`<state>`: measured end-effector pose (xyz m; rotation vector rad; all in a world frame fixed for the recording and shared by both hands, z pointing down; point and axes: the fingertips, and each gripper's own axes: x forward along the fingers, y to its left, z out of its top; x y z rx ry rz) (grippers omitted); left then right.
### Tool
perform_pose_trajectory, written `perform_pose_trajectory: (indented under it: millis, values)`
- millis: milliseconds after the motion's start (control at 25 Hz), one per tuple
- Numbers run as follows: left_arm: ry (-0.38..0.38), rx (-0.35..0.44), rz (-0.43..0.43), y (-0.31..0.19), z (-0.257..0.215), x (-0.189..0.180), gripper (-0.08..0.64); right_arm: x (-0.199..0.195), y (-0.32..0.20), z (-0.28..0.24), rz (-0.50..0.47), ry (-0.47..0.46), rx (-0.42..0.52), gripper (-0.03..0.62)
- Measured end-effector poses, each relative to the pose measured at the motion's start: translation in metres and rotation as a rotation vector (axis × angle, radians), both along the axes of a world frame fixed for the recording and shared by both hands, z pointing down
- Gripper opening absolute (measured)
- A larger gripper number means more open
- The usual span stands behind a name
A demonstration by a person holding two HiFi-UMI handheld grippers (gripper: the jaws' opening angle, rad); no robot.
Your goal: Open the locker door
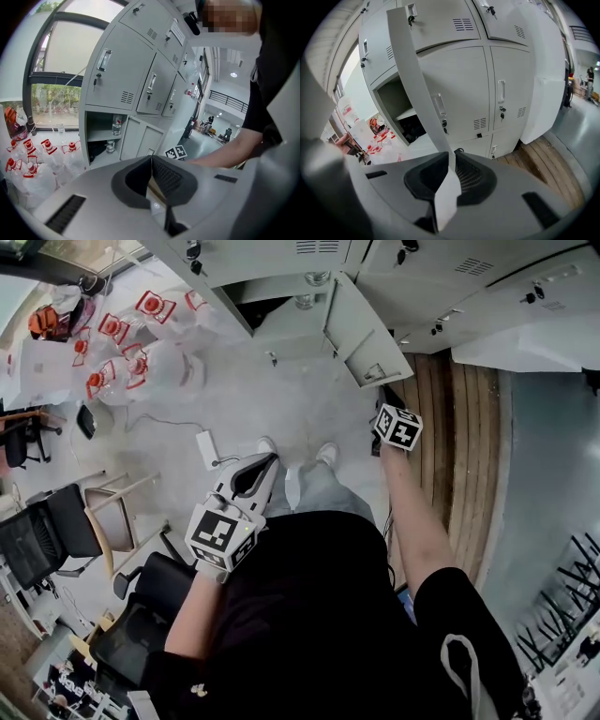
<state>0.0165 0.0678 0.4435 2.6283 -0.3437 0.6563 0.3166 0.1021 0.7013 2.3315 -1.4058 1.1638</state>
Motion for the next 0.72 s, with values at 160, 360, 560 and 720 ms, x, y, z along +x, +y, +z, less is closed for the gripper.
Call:
perform_pose_trajectory:
  millis: [160, 360, 560, 720]
  values:
    - [0.013, -0.005, 0.047, -0.008, 0.001, 0.008, 0.023, -0.001, 0.014, -0.011, 0.023, -0.005, 0.003, 0.06]
    - [0.053, -0.008, 0.122, -0.016, -0.004, 0.027, 0.023, -0.027, 0.035, -0.049, 0.002, -0.005, 0.031, 0.06]
    - [0.103, 0.003, 0.247, -0.011, -0.014, 0.049, 0.023, -0.054, 0.046, -0.12, -0.038, 0.014, 0.118, 0.06]
    - [0.15, 0.004, 0.306, -0.012, -0.028, 0.063, 0.023, -0.079, 0.048, -0.191, -0.08, 0.058, 0.243, 0.06]
